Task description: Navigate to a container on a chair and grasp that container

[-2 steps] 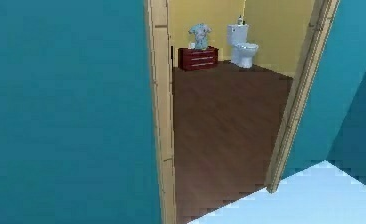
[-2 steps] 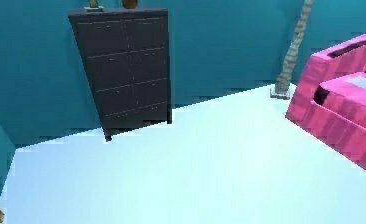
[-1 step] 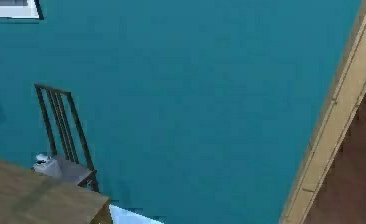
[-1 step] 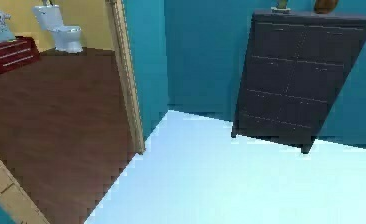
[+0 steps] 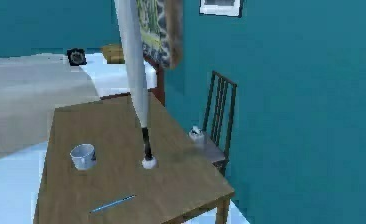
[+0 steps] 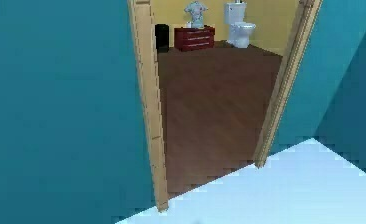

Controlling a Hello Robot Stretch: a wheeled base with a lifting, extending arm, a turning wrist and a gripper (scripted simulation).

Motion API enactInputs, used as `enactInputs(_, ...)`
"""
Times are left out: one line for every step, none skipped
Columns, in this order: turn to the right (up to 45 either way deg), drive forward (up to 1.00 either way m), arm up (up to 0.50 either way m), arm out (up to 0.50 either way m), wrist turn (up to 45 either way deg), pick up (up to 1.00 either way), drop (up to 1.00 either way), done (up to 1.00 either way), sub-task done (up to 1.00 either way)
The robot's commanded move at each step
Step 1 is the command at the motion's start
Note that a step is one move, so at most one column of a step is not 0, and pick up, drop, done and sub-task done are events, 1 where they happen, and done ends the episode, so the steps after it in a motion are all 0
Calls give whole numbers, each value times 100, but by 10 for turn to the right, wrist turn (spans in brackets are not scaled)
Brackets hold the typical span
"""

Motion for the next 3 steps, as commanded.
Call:
enactInputs(-450,0,0,0,0,0,0,0,0)
enactInputs(-390,0,0,0,0,0,0,0,0)
enactInputs(450,0,0,0,0,0,0,0,0)
